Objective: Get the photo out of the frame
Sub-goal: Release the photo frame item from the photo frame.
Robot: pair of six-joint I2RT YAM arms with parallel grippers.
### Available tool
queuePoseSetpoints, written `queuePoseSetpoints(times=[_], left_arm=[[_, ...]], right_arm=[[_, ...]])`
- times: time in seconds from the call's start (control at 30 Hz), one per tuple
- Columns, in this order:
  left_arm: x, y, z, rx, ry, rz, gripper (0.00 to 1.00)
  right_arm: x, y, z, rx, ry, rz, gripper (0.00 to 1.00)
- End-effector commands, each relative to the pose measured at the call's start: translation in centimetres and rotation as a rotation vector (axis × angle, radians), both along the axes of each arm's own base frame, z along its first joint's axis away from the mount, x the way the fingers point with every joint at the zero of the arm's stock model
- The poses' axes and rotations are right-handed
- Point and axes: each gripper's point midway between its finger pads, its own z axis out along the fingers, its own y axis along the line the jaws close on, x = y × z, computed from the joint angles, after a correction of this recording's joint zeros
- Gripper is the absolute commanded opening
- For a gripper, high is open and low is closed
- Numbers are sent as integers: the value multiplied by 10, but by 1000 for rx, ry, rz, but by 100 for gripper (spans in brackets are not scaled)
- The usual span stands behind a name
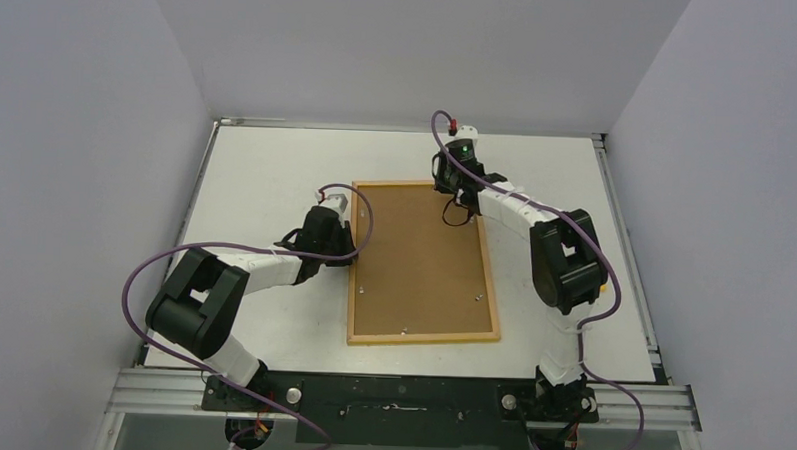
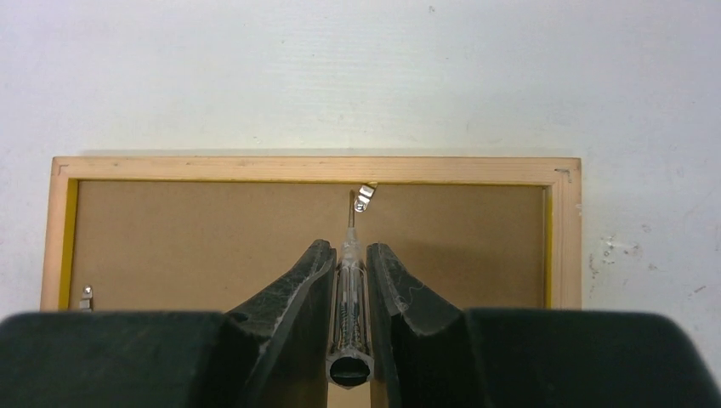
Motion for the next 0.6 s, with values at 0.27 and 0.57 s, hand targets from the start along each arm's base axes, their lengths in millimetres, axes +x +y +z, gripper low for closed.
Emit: queuePoseSetpoints(times=[0.27, 0.57], left_arm=[[11, -2, 8, 3, -27, -4, 0], [12, -1, 7, 4, -23, 1, 0]], right_arm=[[4, -29, -2, -98, -5, -130, 5], [1, -23, 1, -73, -2, -97, 5]])
